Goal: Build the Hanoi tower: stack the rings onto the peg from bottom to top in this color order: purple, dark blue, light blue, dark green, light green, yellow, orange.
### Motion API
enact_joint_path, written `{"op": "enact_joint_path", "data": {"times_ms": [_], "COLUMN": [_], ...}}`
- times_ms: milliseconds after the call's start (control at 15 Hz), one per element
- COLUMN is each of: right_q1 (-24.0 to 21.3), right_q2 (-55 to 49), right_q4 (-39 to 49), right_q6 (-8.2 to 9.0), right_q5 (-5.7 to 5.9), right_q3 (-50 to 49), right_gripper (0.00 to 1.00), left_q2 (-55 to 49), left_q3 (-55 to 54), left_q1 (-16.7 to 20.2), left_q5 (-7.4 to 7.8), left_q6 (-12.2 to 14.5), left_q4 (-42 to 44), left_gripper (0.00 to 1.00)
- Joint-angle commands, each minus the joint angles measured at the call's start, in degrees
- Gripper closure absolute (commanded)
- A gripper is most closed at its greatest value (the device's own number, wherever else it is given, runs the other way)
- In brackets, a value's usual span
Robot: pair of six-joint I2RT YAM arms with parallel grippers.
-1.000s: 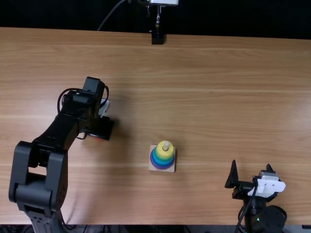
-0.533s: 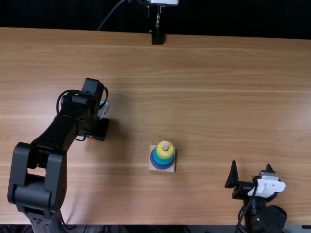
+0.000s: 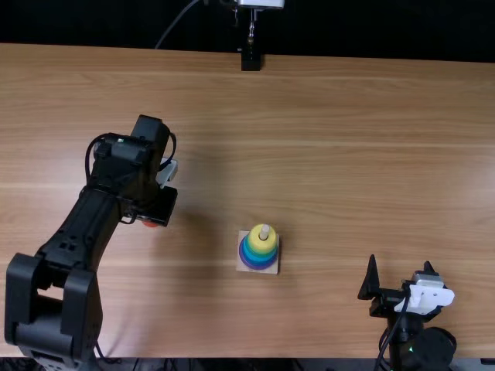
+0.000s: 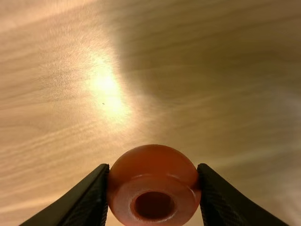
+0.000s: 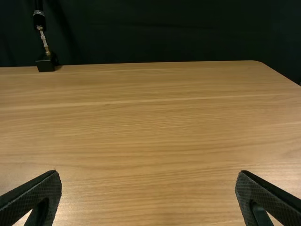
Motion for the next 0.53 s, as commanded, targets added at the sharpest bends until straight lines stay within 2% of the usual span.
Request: {"op": "enact_joint_path", "data": {"times_ms": [0,133,467], "right_q1": [-0.5,-0.5,-0.5], "right_q2": [-0.7,-0.7,-0.7], "right_q4": [-3.6,-3.6,-3.7], "right_q6": [0.03,0.03,0.03], "right_q5": [0.95,0.85,0.95], "right_q3": [-3.5,-3.5,-3.5], "right_gripper": [0.0,0.0,0.0], "left_q2": [-2.6,-3.5,-5.6], "left_q3": [4.1,7.2,11.9], "left_q1": [-2.2,-5.3,-13.8], "left_q5": [0.8,0.91,0.91], "left_q6": [-2.6,-7.1,-16.1], "left_q4": [-1.6,-3.5,-3.9], "left_gripper": [1.0,1.0,1.0]}}
